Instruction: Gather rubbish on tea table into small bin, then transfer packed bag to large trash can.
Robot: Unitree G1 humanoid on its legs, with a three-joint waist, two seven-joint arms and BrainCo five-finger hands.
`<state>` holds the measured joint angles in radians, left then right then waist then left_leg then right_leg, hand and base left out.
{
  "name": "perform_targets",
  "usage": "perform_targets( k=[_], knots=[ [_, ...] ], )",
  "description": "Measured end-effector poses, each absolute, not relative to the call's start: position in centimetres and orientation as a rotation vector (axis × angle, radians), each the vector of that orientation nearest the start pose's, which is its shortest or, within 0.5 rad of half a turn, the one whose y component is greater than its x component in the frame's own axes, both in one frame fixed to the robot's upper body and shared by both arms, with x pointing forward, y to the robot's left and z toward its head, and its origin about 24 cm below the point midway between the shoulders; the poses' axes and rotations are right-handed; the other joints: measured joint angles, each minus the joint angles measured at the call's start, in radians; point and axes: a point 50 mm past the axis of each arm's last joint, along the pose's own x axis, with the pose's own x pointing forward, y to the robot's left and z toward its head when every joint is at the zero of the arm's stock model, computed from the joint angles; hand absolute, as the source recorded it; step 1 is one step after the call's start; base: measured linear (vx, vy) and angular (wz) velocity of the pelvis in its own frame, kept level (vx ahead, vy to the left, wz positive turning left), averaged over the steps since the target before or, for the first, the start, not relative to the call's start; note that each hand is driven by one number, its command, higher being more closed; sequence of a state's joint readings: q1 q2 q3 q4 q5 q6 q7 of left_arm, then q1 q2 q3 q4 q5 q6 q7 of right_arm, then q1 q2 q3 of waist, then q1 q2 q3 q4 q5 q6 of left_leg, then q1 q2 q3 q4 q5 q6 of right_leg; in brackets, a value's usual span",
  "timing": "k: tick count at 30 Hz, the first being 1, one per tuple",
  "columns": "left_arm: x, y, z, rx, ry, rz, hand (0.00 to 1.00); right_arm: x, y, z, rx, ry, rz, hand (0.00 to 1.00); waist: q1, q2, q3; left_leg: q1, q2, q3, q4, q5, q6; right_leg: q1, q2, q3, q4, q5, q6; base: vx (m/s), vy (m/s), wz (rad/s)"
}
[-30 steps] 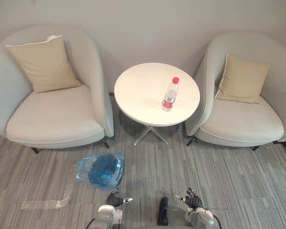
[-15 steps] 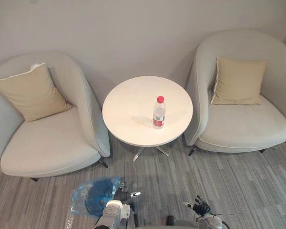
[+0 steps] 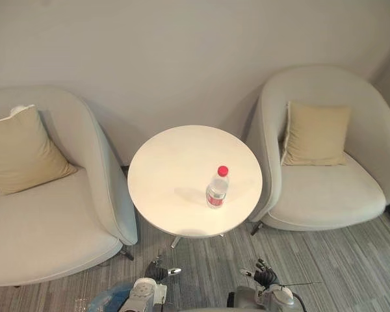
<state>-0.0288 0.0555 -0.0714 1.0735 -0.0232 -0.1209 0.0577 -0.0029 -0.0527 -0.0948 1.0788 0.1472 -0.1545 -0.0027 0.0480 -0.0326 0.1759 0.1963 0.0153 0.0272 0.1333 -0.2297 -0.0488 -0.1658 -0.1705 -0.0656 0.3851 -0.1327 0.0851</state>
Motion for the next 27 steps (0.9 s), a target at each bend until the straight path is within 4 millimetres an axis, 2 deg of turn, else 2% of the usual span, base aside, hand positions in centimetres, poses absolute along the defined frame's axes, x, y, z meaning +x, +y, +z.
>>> perform_targets(
  k=[1,2,4,6,10,11,12,14,18,24,27],
  knots=[
    [14.3,15.8,-14.9,0.077,0.928,0.018,0.00,13.5,-19.1,-14.9,0.102,0.903,-0.213,0.00,-0.005,0.041,-0.001,-0.009,0.043,-0.028,0.032,-0.015,-0.011,0.023,0.041,-0.010,-0.009,0.006,-0.013,0.23,-0.253,0.23],
    [14.3,15.7,-14.9,0.074,0.929,0.017,0.00,13.4,-19.2,-14.9,0.099,0.905,-0.215,0.00,-0.004,0.045,-0.001,-0.009,0.050,-0.033,0.038,-0.015,-0.011,0.029,0.048,-0.012,-0.015,0.004,-0.015,0.23,-0.236,0.00],
    [14.0,15.0,-15.2,0.055,0.946,0.014,0.00,13.0,-19.8,-15.0,0.087,0.919,-0.228,0.00,-0.004,0.075,-0.008,-0.007,0.092,-0.051,0.066,-0.013,-0.016,0.077,0.089,-0.032,-0.065,0.001,-0.035,0.21,-0.219,-0.08],
    [14.0,14.6,-15.2,0.047,0.950,0.007,0.00,12.7,-20.0,-15.1,0.086,0.927,-0.240,0.00,-0.015,0.079,-0.011,-0.027,0.098,-0.073,0.102,-0.002,-0.033,0.108,0.094,-0.056,-0.103,0.004,-0.039,0.12,-0.135,0.26],
    [14.4,14.4,-15.1,0.055,0.942,-0.006,0.00,12.2,-20.1,-15.2,0.083,0.939,-0.253,0.00,-0.014,0.069,-0.011,-0.068,0.107,-0.065,0.129,0.021,-0.068,0.139,0.094,-0.096,-0.169,0.021,-0.049,0.05,-0.074,0.33],
    [14.4,14.5,-15.1,0.065,0.940,-0.010,0.00,12.2,-20.1,-15.2,0.081,0.939,-0.256,0.00,-0.014,0.067,-0.013,-0.077,0.107,-0.061,0.115,0.036,-0.076,0.153,0.094,-0.114,-0.210,0.043,-0.051,0.02,-0.030,0.26],
    [14.4,14.5,-15.1,0.068,0.940,-0.010,0.00,12.2,-20.1,-15.2,0.081,0.939,-0.257,0.00,-0.014,0.066,-0.013,-0.075,0.106,-0.061,0.106,0.042,-0.077,0.159,0.094,-0.116,-0.223,0.049,-0.051,0.02,-0.024,0.27],
    [14.4,14.7,-15.1,0.096,0.941,-0.028,0.00,12.5,-19.9,-15.0,0.084,0.923,-0.259,0.00,-0.015,0.055,-0.024,-0.072,0.091,-0.045,0.030,0.102,-0.078,0.170,0.083,-0.127,-0.299,0.100,-0.049,0.00,-0.003,0.15],
    [14.4,14.6,-15.1,0.102,0.941,-0.032,0.00,13.6,-19.5,-14.4,0.043,0.873,-0.227,0.00,-0.013,0.057,-0.026,-0.072,0.077,-0.036,-0.016,0.128,-0.069,0.173,0.079,-0.123,-0.374,0.153,-0.046,-0.01,0.013,0.00],
    [13.9,15.4,-15.2,0.130,0.951,-0.010,0.00,16.4,-18.1,-11.4,-0.061,0.645,-0.109,0.00,-0.016,0.035,-0.034,-0.079,0.062,-0.033,-0.017,0.126,-0.068,0.203,0.076,-0.100,-0.465,0.222,-0.042,-0.09,0.039,-0.09],
    [13.9,15.4,-15.2,0.143,0.951,-0.011,0.00,16.9,-18.2,-9.4,-0.120,0.531,-0.102,0.00,-0.024,0.036,-0.034,-0.085,0.070,-0.034,-0.021,0.104,-0.049,0.201,0.086,-0.103,-0.474,0.235,-0.042,-0.14,0.016,0.09]
  ],
)
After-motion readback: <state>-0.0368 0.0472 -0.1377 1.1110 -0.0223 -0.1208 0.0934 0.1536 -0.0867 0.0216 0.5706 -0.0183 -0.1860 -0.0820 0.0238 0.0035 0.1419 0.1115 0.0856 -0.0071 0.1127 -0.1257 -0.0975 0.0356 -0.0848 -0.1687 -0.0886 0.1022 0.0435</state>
